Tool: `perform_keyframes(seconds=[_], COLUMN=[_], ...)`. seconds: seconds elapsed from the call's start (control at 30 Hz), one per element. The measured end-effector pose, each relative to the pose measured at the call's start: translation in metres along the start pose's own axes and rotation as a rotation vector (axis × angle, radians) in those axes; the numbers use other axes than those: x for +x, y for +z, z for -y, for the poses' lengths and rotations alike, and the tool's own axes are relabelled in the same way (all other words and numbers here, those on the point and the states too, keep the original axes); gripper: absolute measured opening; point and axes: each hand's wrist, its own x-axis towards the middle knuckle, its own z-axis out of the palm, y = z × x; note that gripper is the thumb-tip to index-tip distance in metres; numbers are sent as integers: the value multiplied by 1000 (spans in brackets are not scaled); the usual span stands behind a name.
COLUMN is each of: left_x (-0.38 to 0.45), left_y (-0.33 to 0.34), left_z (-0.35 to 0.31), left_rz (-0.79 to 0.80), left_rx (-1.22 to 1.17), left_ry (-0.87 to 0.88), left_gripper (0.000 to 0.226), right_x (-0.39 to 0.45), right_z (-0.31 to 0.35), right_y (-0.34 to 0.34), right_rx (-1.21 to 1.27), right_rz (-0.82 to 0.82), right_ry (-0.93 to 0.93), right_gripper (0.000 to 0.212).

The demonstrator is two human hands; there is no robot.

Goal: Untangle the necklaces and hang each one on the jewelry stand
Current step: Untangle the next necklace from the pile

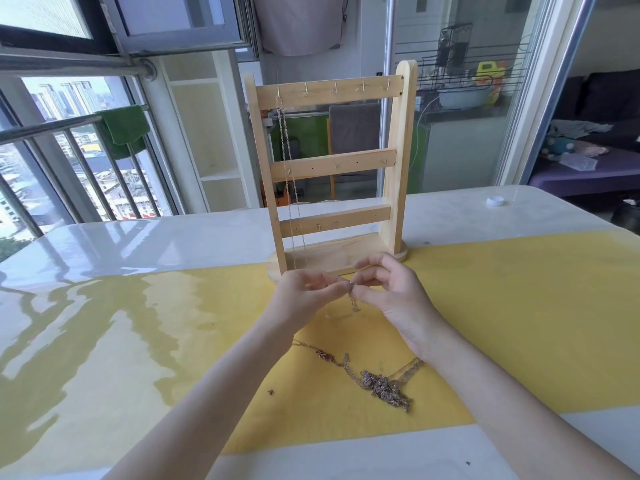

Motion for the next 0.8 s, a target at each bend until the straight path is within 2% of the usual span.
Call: perform_keyframes(seconds=[0.17, 0.3, 0.4, 0.5, 0.6, 0.67, 0.73, 0.8], left_x=[3, 4, 5, 6, 1, 0, 1, 4], left_y=[0, 2, 4, 3, -1, -4, -5, -6], left_z=[5, 6, 4, 4, 0, -2, -1, 1], left_rz=[-54, -58, -72, -17, 190, 298, 293, 171], left_rx=[145, 280, 308, 181, -100, -146, -53, 48], left_ry=[62, 170, 180, 60, -128, -151, -129, -107], left_gripper=[19, 19, 23, 25, 22, 20, 20, 22], right_x=[0, 2, 4, 4, 4, 4, 5, 6], right_z=[-6, -5, -5, -3, -4, -7, -10, -13], right_y=[3, 0, -1, 1, 3, 3, 2, -1], right_rx=[-210, -173, -104, -267, -575, -729, -783, -721], right_rz=[12, 22, 61, 82, 38, 18, -8, -68], right_ry=[-91, -13, 66, 16, -174, -276, -300, -254], right_gripper=[25, 23, 20, 22, 17, 12, 11, 12])
